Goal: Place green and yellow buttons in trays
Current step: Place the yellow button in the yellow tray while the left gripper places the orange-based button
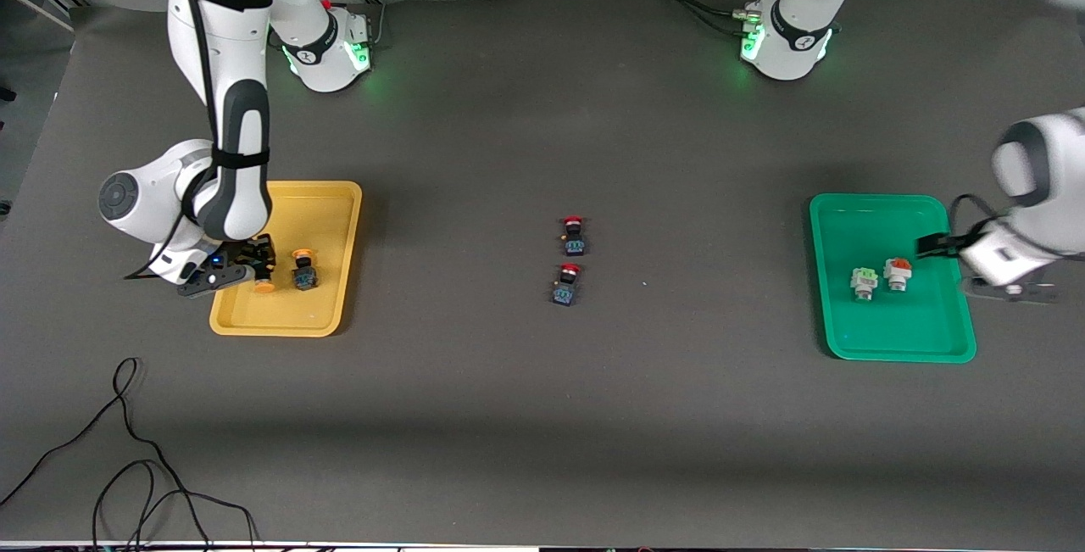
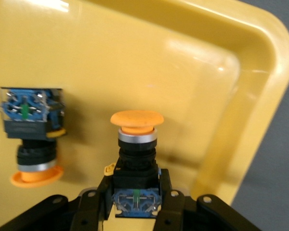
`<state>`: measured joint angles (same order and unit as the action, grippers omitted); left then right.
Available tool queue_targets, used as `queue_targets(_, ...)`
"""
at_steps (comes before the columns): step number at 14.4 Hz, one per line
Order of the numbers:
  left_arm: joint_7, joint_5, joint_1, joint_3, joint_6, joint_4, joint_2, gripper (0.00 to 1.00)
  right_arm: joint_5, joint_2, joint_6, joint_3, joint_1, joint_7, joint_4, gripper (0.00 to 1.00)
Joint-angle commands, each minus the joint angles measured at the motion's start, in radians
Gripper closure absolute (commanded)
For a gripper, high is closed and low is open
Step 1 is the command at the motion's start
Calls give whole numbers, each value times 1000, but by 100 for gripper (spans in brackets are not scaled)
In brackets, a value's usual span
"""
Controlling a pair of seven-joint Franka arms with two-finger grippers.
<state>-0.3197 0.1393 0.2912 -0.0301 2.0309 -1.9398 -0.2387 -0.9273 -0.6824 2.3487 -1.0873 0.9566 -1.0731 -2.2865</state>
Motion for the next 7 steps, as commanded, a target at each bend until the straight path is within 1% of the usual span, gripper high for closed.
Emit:
queue_targets(1,-21,-38,8,-14,-297,210,45,0,-27,18,0,12,-16,-39,13,0)
queue_targets(2,-19,-78,8,-11,-366,252,70,0,-25,29,-2,6,-1,-39,13,0)
queue_targets(5,-4,-107,-3,-14,-464,245,186,0,-6,113,-38,-67,39,-8,25,0)
queue_targets(6,14,-133,-6,-17,-489,246,208,0,11,115,-84,-133,81,25,41,0)
queue_targets(7,59,-177,-16,-20,-503,245,234,0,54,109,-151,-225,161,92,74,0)
